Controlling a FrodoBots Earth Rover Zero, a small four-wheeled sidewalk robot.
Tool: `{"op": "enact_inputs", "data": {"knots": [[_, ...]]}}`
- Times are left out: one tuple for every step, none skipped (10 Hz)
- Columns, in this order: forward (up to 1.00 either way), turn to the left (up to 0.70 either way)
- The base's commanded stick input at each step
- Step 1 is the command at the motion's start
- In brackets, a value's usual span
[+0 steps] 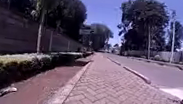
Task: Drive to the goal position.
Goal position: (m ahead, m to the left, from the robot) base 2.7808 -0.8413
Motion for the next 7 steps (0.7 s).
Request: {"op": "enact_inputs", "data": {"knots": [[0.70, 0.00], [0.70, 0.00], [0.70, 0.00], [0.70, 0.00], [0.70, 0.00], [0.70, 0.00], [0.70, 0.00]]}}
